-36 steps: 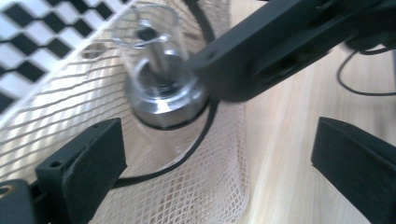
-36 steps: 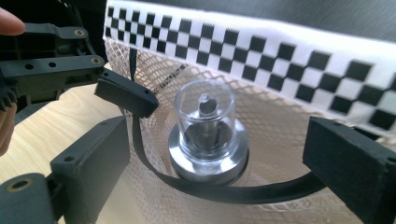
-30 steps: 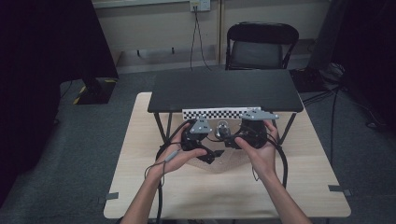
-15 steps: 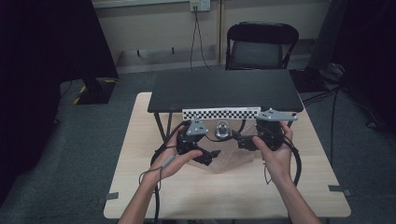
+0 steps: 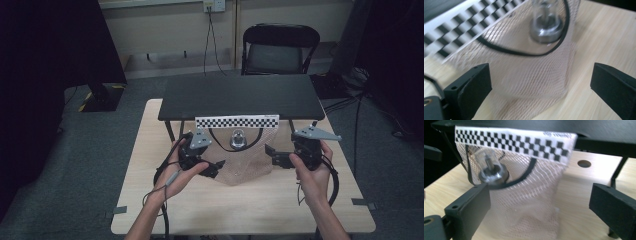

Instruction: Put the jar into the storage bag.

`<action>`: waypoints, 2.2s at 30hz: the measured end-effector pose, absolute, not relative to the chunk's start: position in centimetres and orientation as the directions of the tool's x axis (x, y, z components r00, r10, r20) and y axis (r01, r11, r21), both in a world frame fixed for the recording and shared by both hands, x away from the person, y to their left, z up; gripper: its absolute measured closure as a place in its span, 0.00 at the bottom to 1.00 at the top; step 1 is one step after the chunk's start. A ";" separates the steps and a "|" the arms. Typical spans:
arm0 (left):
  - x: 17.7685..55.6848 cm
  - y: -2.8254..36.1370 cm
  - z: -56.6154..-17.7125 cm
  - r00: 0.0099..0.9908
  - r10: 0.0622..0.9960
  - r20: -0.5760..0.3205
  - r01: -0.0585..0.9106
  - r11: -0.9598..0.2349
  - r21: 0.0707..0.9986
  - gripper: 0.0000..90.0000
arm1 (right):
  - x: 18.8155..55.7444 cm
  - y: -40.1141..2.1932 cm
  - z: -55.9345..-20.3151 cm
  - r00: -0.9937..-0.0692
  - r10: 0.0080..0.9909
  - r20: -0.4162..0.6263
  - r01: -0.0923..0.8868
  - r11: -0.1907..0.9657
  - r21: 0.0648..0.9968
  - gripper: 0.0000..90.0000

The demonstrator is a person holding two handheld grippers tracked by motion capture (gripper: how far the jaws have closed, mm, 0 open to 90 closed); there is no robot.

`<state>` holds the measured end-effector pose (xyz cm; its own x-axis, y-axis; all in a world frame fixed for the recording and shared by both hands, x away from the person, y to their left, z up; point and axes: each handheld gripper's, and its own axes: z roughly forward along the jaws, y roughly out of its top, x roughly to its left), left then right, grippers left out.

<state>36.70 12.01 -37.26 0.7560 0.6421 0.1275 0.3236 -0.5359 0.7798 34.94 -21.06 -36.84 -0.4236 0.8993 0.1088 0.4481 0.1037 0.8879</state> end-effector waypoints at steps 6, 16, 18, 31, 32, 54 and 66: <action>35.9 14.0 -38.1 0.717 0.688 0.111 0.363 -0.505 0.783 0.03 | 34.1 -22.1 -38.1 -0.397 0.913 0.091 0.457 0.111 0.882 0.04; 34.4 15.6 -40.4 0.668 0.741 0.066 0.446 -0.470 0.762 0.03 | 32.2 -23.2 -39.8 -0.380 0.924 0.038 0.465 0.156 0.871 0.04; 34.2 15.7 -41.0 0.661 0.747 0.065 0.461 -0.473 0.751 0.03 | 32.1 -23.5 -40.3 -0.391 0.919 0.044 0.462 0.155 0.873 0.05; 33.9 14.3 -46.4 0.634 0.768 0.095 0.546 -0.531 0.648 0.04 | 31.3 -24.2 -45.6 -0.397 0.918 0.013 0.519 0.213 0.828 0.04; 33.8 14.2 -46.7 0.637 0.766 0.091 0.550 -0.533 0.643 0.04 | 31.2 -24.3 -46.4 -0.391 0.920 0.013 0.533 0.216 0.818 0.04; 33.3 13.4 -51.4 0.674 0.738 0.044 0.617 -0.594 0.516 0.01 | 33.4 -23.7 -52.8 -0.330 0.943 -0.043 0.661 0.263 0.703 0.04; 33.1 13.8 -51.9 0.635 0.773 -0.005 0.646 -0.527 0.553 0.00 | 33.5 -24.0 -53.2 -0.325 0.945 -0.021 0.654 0.241 0.717 0.00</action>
<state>33.12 13.80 -51.89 0.6346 0.7729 -0.0052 0.6458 -0.5265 0.5530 33.49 -23.99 -53.22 -0.3254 0.9453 -0.0211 0.6537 0.2410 0.7173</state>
